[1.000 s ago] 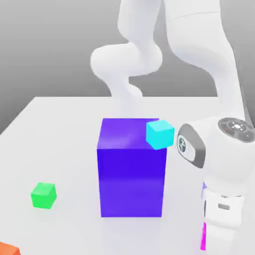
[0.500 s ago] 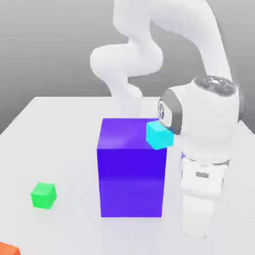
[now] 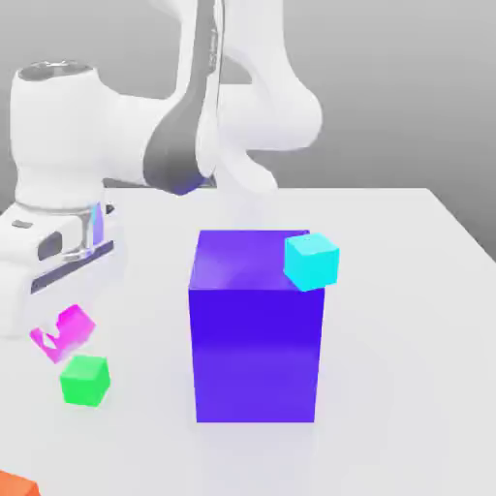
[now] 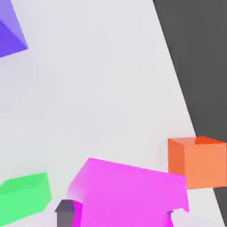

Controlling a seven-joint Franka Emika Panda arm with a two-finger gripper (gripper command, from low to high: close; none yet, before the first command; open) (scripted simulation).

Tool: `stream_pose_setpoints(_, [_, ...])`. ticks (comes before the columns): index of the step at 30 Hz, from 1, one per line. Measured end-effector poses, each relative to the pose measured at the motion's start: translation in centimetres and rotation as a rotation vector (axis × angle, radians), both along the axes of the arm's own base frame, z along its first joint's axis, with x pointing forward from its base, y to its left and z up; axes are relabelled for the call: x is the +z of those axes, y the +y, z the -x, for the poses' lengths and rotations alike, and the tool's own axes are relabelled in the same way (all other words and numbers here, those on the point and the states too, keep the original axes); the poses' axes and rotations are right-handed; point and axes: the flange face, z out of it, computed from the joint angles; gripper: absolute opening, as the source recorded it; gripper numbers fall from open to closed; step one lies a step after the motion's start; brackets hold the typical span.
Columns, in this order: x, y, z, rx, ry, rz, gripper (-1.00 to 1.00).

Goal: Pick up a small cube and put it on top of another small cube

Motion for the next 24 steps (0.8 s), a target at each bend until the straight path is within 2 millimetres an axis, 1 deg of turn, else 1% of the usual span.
stream_pose_setpoints(4, [-1.8,-2.0,3.9,0.05,0.048,-0.04,-1.0])
stream_pose_setpoints(5, [-2.5,-2.1,4.7,0.068,0.065,-0.053,-1.0])
stream_pose_setpoints(6, [-2.9,-2.0,5.0,0.081,0.073,-0.06,-1.0])
stream_pose_setpoints(11, [-4.0,-2.0,4.8,0.101,0.072,-0.068,-1.0])
stream_pose_setpoints(15, [-5.2,-2.0,4.5,0.104,0.068,-0.069,-1.0])
stream_pose_setpoints(19, [-6.9,-2.0,4.6,0.102,0.069,-0.068,-1.0])
stream_pose_setpoints(23, [-9.1,-2.0,5.1,0.097,0.076,-0.068,-1.0])
stream_pose_setpoints(24, [-9.6,-1.9,5.2,0.095,0.079,-0.067,1.0])
